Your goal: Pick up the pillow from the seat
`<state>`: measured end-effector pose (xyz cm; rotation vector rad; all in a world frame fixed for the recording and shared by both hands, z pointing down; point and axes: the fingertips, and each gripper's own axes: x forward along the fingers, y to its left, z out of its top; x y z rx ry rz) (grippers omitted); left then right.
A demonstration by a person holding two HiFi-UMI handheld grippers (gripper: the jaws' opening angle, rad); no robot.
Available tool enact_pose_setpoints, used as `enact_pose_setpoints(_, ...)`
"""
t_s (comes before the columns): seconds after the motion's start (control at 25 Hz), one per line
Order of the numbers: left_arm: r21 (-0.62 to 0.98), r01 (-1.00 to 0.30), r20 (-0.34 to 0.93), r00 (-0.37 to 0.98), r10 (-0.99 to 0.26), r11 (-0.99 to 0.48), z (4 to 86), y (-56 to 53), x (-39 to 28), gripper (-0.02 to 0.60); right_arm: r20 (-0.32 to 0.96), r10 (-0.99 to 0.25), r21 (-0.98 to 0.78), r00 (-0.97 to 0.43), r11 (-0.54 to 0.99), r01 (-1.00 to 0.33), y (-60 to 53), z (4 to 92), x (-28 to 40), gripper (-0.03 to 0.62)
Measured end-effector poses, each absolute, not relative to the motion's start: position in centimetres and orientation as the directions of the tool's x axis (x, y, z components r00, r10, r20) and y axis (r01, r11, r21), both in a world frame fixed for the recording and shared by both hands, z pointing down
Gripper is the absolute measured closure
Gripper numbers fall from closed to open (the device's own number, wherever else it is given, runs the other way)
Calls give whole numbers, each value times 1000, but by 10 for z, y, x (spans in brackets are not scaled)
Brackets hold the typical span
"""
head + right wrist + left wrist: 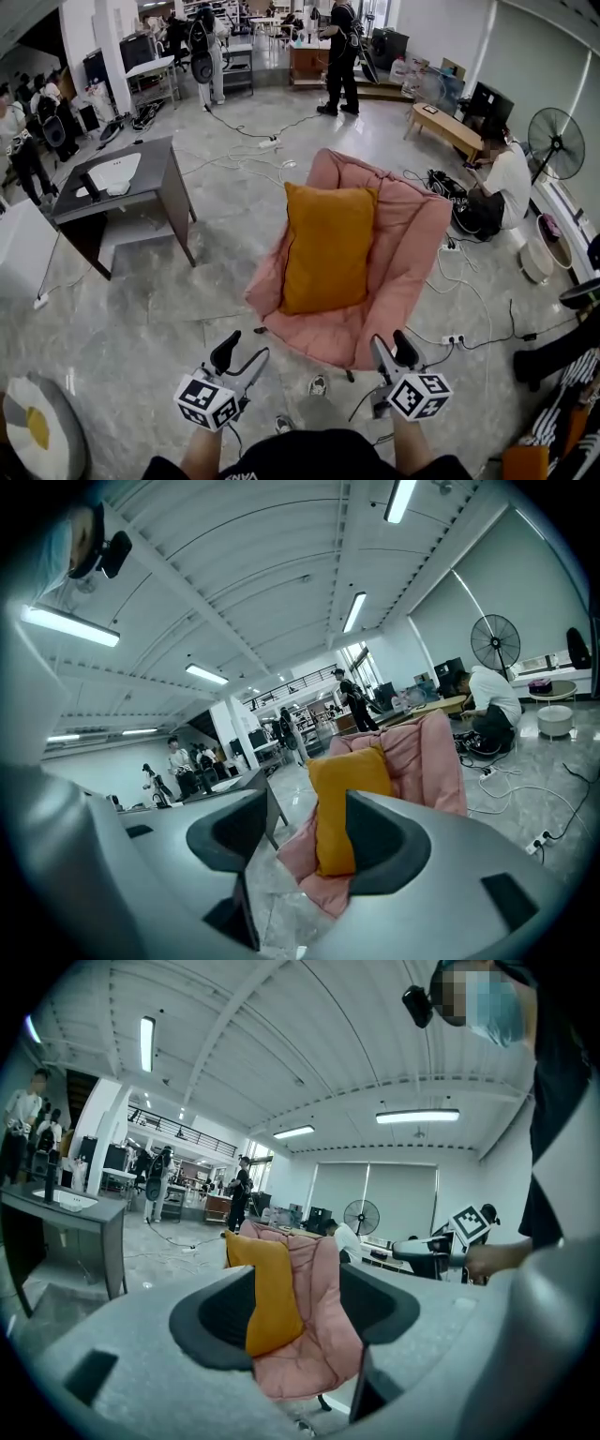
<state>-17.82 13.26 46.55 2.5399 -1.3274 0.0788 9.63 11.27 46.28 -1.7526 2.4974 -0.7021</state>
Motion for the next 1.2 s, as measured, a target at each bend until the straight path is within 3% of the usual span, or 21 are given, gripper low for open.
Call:
enact_pose_setpoints(0.64, 173, -814, 178, 579, -795, -554, 462, -20, -120, 305, 241, -895, -363, -377, 277, -890, -30, 470, 151, 345)
enact_pose_setpoints(1.2, 206, -814, 254, 580, -774, -542, 494, -100, -73, 305, 285, -885, -372, -367, 251, -894, -102, 492, 207, 347)
